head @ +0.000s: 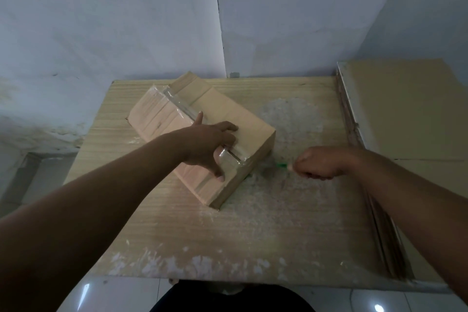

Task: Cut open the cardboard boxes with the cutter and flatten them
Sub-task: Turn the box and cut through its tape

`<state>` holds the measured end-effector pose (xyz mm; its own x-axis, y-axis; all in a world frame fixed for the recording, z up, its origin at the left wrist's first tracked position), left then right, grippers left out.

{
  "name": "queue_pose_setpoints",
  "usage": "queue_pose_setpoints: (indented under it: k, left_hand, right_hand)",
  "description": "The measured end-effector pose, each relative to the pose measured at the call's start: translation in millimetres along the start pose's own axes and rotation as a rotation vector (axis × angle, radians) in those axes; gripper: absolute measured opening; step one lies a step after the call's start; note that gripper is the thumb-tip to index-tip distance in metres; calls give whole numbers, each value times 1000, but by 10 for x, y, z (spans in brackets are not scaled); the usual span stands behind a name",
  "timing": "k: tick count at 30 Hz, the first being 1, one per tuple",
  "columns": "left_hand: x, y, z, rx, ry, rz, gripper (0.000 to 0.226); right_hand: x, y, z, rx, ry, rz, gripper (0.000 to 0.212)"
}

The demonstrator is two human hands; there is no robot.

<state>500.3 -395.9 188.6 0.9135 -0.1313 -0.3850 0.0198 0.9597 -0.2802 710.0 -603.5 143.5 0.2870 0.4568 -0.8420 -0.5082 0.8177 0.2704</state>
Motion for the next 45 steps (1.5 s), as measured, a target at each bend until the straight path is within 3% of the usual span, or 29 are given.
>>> queue_pose_setpoints:
  k: [2,5,10,13,17,23,36,41,45]
  left_hand:
    - [4,1,-50,-3,-49,18,60]
    - [14,-42,-143,50,-139,116,47]
    - [20,-218,-308,-50,-316,433,45]
    - [33,-296,-354,-102,-366,517,38]
    - [54,-305,-514,-237,-541,465,31]
    - [-6,-279,-793,-216,-747,361,43]
    - [11,-233,-879,-260,-826,327,47]
    - [-12,-212,-899,-253,-809,346,49]
    - [41,-266,-866,-243,-745,387,49]
  right_hand:
    - [-6,21,-50,288,-46,58,44]
    - [-81,133,-223,474,-200,79,46]
    - [-341,313,-609,295,-349,105,43]
    - [-445,297,-853,150,-443,150,36]
    - [-477,295,-1026,75,-592,163,28]
    - [-489,408,-1027,126,-677,123,31]
    - [-500,525,-962,99,-769,97,27]
    - [-371,17,-638,165,-868,-103,27]
    - [-112,-202,-632,62,-713,-211,21]
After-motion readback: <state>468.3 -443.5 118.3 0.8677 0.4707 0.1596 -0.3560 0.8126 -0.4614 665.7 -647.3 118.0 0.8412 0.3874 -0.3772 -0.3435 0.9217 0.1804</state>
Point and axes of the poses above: each hand's wrist, its own x-axis towards the middle knuckle, its own z-axis out of the back of the hand, y = z × x, the point moved 2 cm from there along x, towards the middle knuckle, and after that the axes turned 15 degrees about -z, right-handed, at the moved point
